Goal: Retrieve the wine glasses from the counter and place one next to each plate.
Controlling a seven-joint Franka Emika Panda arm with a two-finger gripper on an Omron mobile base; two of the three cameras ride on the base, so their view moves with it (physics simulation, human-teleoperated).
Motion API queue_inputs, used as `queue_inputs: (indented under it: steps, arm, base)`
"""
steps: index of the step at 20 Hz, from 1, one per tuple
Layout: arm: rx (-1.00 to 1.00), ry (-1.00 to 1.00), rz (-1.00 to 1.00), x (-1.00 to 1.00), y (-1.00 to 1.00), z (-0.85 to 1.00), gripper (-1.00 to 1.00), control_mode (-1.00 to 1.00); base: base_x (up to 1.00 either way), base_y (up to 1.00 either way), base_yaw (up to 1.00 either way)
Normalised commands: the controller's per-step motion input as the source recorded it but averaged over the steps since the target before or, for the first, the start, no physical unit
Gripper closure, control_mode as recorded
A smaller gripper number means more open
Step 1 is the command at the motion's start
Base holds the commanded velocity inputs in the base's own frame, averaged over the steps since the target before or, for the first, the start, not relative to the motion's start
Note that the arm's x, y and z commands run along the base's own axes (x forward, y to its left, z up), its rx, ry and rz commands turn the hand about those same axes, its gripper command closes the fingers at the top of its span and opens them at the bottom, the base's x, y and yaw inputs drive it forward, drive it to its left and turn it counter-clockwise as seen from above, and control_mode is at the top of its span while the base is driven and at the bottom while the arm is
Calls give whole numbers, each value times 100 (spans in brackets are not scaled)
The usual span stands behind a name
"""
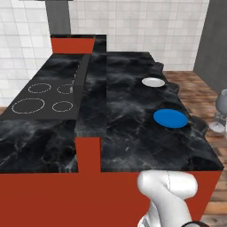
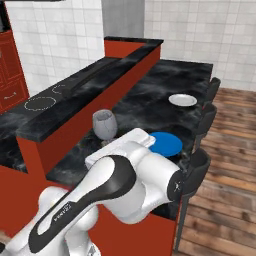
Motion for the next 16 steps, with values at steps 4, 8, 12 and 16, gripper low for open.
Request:
queue_inputs:
  steps: [4,8,12,16]
  arm:
    - [0,0,14,54,-53,-39,100,-100]
    - [1,0,16,49,-53,-41,100,-100]
    - [4,0,17,52,-38,-45,100,-100]
    - [0,0,7,36,-8,-46,100,-100]
  base:
    - [0,0,0]
    - [0,0,0]
    - [0,0,0]
    - [0,0,0]
